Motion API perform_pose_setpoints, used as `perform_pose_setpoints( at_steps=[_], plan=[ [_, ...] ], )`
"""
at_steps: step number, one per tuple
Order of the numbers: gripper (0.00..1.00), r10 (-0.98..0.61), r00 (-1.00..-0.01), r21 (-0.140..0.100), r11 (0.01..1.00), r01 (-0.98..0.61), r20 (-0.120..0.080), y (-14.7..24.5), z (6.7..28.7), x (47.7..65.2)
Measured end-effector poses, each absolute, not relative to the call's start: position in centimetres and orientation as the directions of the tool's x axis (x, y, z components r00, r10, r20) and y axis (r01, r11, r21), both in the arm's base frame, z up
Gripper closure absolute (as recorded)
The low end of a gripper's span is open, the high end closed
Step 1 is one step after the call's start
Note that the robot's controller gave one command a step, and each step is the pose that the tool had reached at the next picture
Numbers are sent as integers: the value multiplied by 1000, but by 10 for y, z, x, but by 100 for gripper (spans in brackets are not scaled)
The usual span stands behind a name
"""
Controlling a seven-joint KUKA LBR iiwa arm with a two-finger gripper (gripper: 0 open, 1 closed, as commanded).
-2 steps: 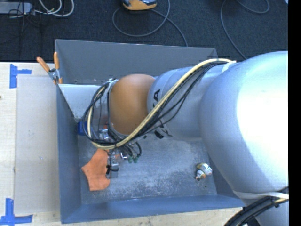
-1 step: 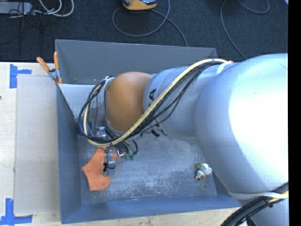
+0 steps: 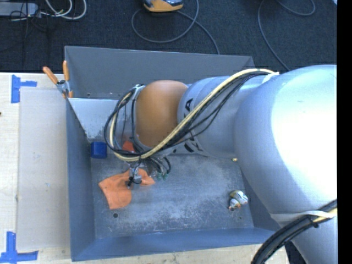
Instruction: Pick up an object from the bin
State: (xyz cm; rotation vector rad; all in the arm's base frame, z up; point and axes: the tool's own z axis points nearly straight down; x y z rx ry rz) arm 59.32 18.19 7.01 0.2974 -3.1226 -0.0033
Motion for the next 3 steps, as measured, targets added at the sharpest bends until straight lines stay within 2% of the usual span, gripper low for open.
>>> perform_pose_setpoints(
  at_steps=[1, 3],
  plan=[
    [100, -188, -982, 3, 982, -188, 5, 182, 70, 593],
    [100, -191, -982, 3, 982, -191, 2, 183, 113, 595]
  ],
)
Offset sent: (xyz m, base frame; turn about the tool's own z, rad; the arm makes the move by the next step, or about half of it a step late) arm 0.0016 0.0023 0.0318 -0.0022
